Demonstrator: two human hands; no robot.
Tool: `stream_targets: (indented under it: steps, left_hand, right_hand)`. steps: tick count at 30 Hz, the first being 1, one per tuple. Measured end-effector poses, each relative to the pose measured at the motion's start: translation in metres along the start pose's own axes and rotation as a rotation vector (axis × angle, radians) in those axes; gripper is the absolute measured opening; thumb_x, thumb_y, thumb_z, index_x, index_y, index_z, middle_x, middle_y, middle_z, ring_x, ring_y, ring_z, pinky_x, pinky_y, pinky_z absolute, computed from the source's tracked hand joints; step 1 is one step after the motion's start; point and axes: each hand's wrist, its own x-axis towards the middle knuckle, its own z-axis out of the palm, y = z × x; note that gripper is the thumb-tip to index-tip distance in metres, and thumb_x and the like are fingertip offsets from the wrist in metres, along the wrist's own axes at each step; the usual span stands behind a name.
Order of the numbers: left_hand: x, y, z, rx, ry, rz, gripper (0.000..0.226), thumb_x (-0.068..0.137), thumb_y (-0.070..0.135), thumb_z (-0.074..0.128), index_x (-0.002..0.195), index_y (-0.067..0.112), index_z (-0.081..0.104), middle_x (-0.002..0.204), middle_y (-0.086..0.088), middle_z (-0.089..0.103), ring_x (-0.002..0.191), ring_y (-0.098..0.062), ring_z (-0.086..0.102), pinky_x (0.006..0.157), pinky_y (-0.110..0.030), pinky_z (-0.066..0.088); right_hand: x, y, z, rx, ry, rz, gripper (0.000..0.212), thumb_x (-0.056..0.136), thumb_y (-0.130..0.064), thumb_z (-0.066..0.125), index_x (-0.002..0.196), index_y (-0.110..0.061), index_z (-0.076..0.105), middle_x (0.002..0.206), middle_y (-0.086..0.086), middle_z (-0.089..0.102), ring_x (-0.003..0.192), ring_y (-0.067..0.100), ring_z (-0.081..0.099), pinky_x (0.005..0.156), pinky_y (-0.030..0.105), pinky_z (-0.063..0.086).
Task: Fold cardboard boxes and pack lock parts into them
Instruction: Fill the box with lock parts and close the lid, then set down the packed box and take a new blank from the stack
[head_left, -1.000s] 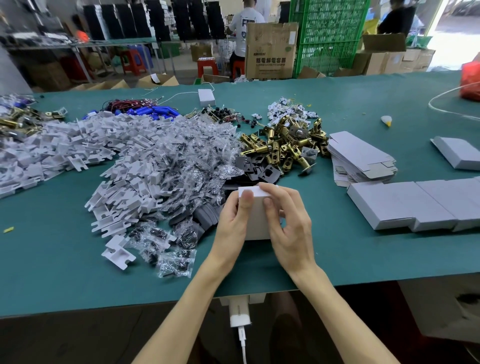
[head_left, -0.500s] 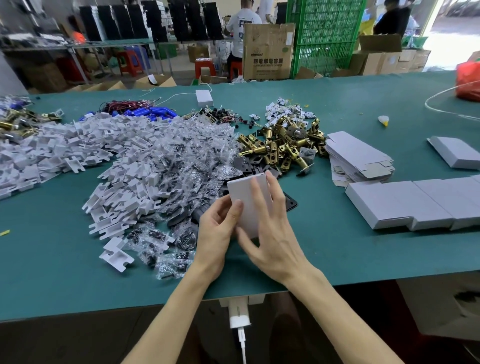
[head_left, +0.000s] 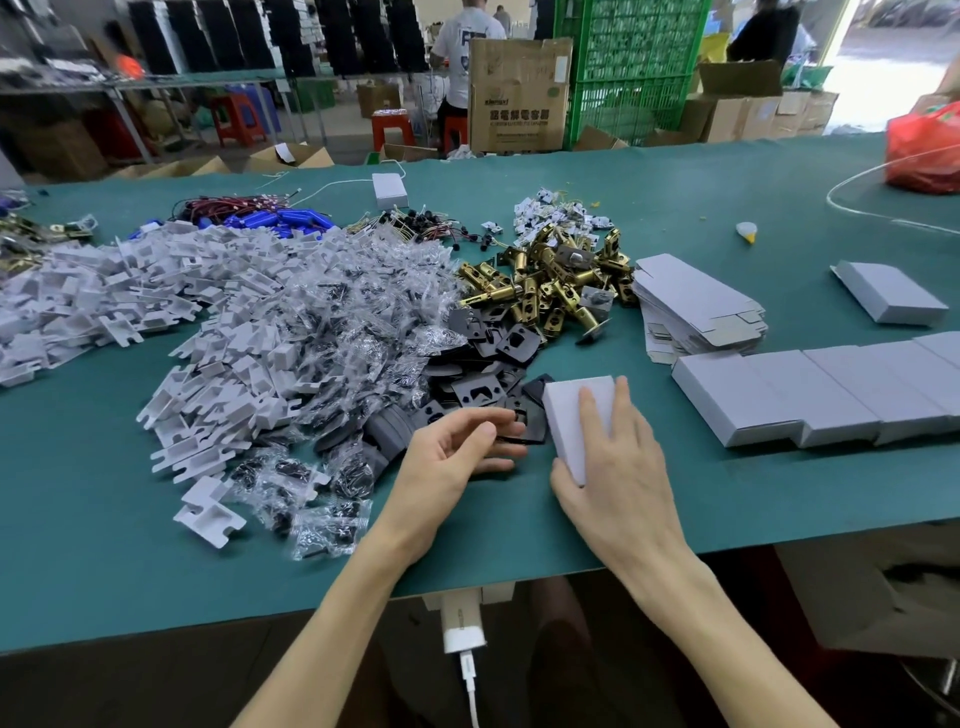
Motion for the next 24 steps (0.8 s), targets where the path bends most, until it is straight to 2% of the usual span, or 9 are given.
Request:
stream_targets:
  steps: [3, 8, 13, 15, 17, 18, 20, 22, 24]
  left_hand:
    - [-0.001, 0.0, 0.001, 0.019, 0.009, -0.002, 0.024, 0.107, 0.002, 0.05, 0.122, -0.003, 0.068, 0.111, -0.015, 0.078, 0.098, -0.03, 0.076, 0.087, -0.033, 0.062]
    - [-0.001, -0.001, 0.001, 0.016, 0.009, 0.003, 0.022, 0.106, 0.002, 0.051, 0.119, -0.002, 0.068, 0.109, -0.015, 0.078, 0.096, -0.029, 0.076, 0.085, -0.032, 0.062]
    - [-0.001, -0.004, -0.001, 0.037, -0.014, 0.006, 0.021, 0.106, 0.001, 0.052, 0.117, 0.0, 0.069, 0.107, -0.013, 0.078, 0.096, -0.028, 0.076, 0.085, -0.032, 0.062]
    - [0.0, -0.005, -0.001, 0.049, -0.017, 0.003, 0.02, 0.106, 0.001, 0.052, 0.116, 0.001, 0.069, 0.106, -0.013, 0.079, 0.095, -0.027, 0.076, 0.085, -0.032, 0.061]
    - [0.0, -0.006, 0.0, 0.046, -0.018, 0.003, 0.02, 0.105, 0.001, 0.052, 0.116, 0.0, 0.069, 0.105, -0.015, 0.078, 0.093, -0.026, 0.076, 0.084, -0.031, 0.061]
    - [0.001, -0.006, 0.0, 0.044, -0.018, 0.006, 0.02, 0.105, 0.001, 0.052, 0.116, -0.001, 0.069, 0.105, -0.016, 0.078, 0.092, -0.025, 0.076, 0.084, -0.031, 0.061]
    - [0.001, -0.007, 0.0, 0.041, -0.016, 0.007, 0.02, 0.105, 0.0, 0.052, 0.115, -0.001, 0.069, 0.104, -0.017, 0.078, 0.091, -0.025, 0.076, 0.083, -0.03, 0.061]
    - [0.0, -0.008, 0.0, 0.037, -0.009, 0.007, 0.02, 0.105, -0.001, 0.051, 0.114, 0.0, 0.069, 0.103, -0.017, 0.078, 0.09, -0.025, 0.076, 0.082, -0.029, 0.06]
    - [0.0, -0.008, 0.0, 0.045, -0.009, 0.012, 0.02, 0.105, -0.001, 0.051, 0.113, 0.001, 0.07, 0.102, -0.016, 0.078, 0.09, -0.026, 0.076, 0.081, -0.028, 0.059]
  right_hand:
    - [0.007, -0.006, -0.002, -0.112, -0.053, 0.093, 0.071, 0.103, -0.032, 0.039, 0.162, -0.008, 0.008, 0.168, 0.024, -0.001, 0.157, 0.036, 0.0, 0.127, 0.051, 0.002]
    - [0.01, 0.006, -0.006, -0.067, -0.015, 0.165, 0.066, 0.1, -0.02, 0.041, 0.16, -0.008, 0.015, 0.168, 0.022, 0.005, 0.156, 0.036, 0.003, 0.126, 0.045, 0.01]
    - [0.016, 0.032, -0.015, -0.136, 0.001, 0.078, 0.064, 0.102, -0.016, 0.041, 0.16, -0.008, 0.017, 0.169, 0.017, 0.007, 0.158, 0.03, -0.003, 0.127, 0.049, -0.003]
    - [0.017, 0.03, -0.015, 0.018, 0.061, -0.059, 0.065, 0.101, -0.009, 0.045, 0.16, -0.008, 0.019, 0.171, 0.009, 0.009, 0.158, 0.02, -0.004, 0.128, 0.037, -0.004]
    - [0.016, 0.014, -0.014, 0.339, 0.033, -0.154, 0.065, 0.102, -0.007, 0.051, 0.161, -0.013, 0.025, 0.168, -0.005, 0.016, 0.156, 0.005, 0.003, 0.121, 0.011, -0.003]
    - [0.017, 0.007, -0.012, 0.486, -0.011, -0.151, 0.063, 0.102, -0.007, 0.052, 0.16, -0.015, 0.029, 0.166, -0.009, 0.022, 0.155, 0.002, 0.009, 0.116, 0.004, 0.001]
    - [0.024, 0.002, -0.003, 0.605, -0.081, -0.082, 0.06, 0.104, -0.01, 0.051, 0.16, -0.015, 0.031, 0.166, -0.007, 0.026, 0.154, 0.005, 0.019, 0.114, 0.004, 0.007]
    - [0.032, 0.007, 0.005, 0.558, -0.083, -0.037, 0.059, 0.104, -0.01, 0.049, 0.16, -0.01, 0.029, 0.167, 0.0, 0.025, 0.154, 0.011, 0.02, 0.115, 0.009, 0.008]
    - [0.039, 0.021, 0.006, 0.568, -0.068, 0.002, 0.057, 0.104, -0.012, 0.051, 0.158, -0.01, 0.034, 0.165, 0.0, 0.03, 0.153, 0.012, 0.026, 0.113, 0.008, 0.01]
